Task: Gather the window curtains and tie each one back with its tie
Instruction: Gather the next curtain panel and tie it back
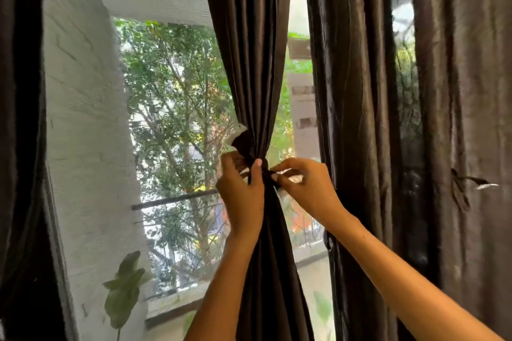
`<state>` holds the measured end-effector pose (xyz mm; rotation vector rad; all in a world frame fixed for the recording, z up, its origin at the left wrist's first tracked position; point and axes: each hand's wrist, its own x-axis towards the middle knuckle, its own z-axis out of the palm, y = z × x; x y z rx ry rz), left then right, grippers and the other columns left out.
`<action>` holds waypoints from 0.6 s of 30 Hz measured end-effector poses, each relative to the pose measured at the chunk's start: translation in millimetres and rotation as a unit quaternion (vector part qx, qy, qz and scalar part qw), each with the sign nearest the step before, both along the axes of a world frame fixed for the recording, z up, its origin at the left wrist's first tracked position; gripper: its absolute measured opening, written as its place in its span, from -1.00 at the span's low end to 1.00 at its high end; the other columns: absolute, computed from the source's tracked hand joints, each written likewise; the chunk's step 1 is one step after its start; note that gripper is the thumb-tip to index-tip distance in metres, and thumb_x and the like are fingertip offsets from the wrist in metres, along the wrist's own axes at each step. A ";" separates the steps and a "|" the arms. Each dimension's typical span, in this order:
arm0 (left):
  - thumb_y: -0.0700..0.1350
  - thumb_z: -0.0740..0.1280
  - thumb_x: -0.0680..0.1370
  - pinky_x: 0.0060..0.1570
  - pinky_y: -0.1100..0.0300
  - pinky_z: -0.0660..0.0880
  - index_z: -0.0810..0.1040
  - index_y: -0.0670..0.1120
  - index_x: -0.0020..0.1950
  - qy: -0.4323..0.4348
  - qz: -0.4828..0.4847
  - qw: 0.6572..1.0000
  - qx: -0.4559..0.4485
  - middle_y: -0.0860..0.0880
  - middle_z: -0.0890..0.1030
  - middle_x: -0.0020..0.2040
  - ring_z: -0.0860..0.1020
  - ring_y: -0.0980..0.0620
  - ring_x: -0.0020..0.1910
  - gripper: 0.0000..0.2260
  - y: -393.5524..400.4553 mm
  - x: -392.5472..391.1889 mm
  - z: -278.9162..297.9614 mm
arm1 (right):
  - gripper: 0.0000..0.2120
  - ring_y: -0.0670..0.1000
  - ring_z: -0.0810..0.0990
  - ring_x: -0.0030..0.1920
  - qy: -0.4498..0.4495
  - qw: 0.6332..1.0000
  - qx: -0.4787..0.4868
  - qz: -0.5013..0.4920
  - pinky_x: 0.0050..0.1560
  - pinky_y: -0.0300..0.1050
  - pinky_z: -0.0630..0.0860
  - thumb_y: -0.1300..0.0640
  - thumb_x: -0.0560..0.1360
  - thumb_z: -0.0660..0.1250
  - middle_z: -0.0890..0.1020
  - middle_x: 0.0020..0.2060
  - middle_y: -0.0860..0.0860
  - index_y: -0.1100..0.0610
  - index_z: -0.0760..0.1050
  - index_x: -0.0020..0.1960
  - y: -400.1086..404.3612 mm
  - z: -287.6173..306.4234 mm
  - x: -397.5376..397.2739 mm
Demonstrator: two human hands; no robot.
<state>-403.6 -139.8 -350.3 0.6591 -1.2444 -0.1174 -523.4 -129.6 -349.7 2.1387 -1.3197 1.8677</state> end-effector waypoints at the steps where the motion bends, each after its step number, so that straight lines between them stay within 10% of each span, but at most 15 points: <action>1: -0.25 0.38 0.51 -0.05 0.50 0.43 0.41 -0.21 0.19 0.014 0.007 1.000 -0.005 0.01 0.56 0.00 0.58 -0.02 0.03 -0.71 4.3 -6.4 -2.2 | -0.92 -0.10 0.64 -0.18 0.012 1.000 -0.006 -0.008 -0.18 -0.31 0.56 0.23 0.47 0.43 0.68 -0.15 -0.02 0.17 0.65 -0.04 2.9 -1.3 -3.6; 5: -0.23 0.35 0.53 0.46 0.14 0.13 0.18 -0.27 0.44 -0.004 0.104 0.990 -0.093 -0.26 0.19 0.46 0.15 -0.10 0.49 -0.45 28.4 -40.7 -7.7 | -0.91 -0.13 0.63 -0.16 0.054 0.997 -0.032 -0.035 -0.14 -0.40 0.52 0.18 0.48 0.42 0.70 -0.11 -0.02 0.14 0.66 -0.03 18.3 -3.0 -33.9; 10: -0.25 0.31 0.54 0.41 0.13 0.21 0.36 -0.23 0.30 -0.117 0.112 0.971 -0.173 -0.24 0.25 0.45 0.22 -0.16 0.46 -0.65 47.1 -101.9 -2.8 | -0.91 -0.08 0.67 -0.16 0.042 0.996 -0.046 -0.067 -0.03 -0.04 0.57 0.19 0.47 0.41 0.71 -0.17 -0.01 0.17 0.67 -0.07 36.3 11.3 -99.3; 18: -0.21 0.38 0.49 0.23 0.19 0.25 0.46 -0.24 0.14 -0.149 0.072 0.984 -0.062 -0.22 0.46 0.20 0.39 -0.15 0.27 -0.73 60.3 -219.2 61.3 | -0.93 -0.13 0.64 -0.19 0.032 0.992 -0.094 -0.073 -0.05 -0.10 0.56 0.16 0.45 0.43 0.70 -0.22 -0.05 0.09 0.67 -0.09 59.6 62.1 -240.7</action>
